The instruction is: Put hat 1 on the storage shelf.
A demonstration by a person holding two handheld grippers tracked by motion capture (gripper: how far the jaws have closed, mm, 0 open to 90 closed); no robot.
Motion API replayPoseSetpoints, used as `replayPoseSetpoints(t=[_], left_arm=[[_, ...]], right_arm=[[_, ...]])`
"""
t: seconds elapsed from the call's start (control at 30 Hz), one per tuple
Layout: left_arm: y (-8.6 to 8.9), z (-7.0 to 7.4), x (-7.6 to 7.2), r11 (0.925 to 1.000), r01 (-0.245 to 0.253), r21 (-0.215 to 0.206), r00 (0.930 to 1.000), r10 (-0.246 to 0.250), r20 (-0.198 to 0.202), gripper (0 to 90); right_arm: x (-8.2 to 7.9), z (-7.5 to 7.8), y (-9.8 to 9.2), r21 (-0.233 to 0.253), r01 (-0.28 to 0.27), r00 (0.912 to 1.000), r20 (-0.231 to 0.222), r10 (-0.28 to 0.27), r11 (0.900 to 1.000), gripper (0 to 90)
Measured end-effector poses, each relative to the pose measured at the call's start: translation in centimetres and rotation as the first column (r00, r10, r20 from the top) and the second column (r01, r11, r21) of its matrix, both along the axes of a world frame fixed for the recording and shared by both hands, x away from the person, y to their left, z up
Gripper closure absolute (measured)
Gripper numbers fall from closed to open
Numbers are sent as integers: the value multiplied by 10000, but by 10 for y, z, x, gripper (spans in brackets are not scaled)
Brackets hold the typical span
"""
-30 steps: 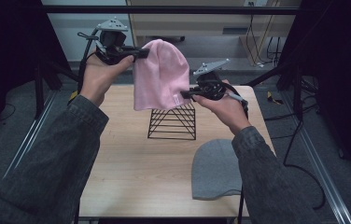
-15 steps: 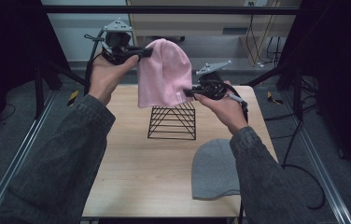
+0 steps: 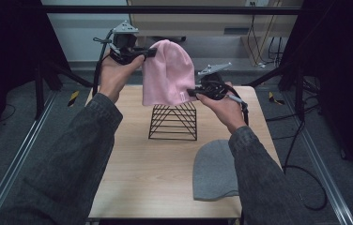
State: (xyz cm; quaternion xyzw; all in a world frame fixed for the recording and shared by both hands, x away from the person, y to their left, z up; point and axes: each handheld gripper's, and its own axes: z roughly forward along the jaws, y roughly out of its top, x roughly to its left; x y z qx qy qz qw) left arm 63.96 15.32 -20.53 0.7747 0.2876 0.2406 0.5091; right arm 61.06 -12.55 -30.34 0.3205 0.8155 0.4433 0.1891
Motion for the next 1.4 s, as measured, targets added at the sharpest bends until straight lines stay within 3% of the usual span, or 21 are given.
replayPoseSetpoints(t=[0.43, 0.83, 1.13, 1.23, 1.4], left_arm=[[-3, -10, 7, 10000, -7, 79, 10000, 7, -63, 850], [-7, -23, 11, 9997, 80, 237, 9996, -73, -261, 852], [-12, -32, 7, 9994, 233, 262, 9996, -228, -193, 851], [-14, -35, 5, 9989, 289, 379, 9994, -282, -197, 850], [-17, -43, 0, 9973, 406, 614, 9991, -397, -159, 850]], right_arm=[[0, -7, 5, -396, -121, 9999, 36, 122, 9991, 829], [-1, -23, 1, -674, -24, 10000, -97, 17, 9977, 828], [-5, -34, -2, -648, 14, 10000, -19, -15, 9979, 827], [-8, -36, -4, -532, -26, 10000, 22, 27, 9986, 826], [-14, -42, -5, -759, -202, 9998, -47, 199, 9969, 825]])
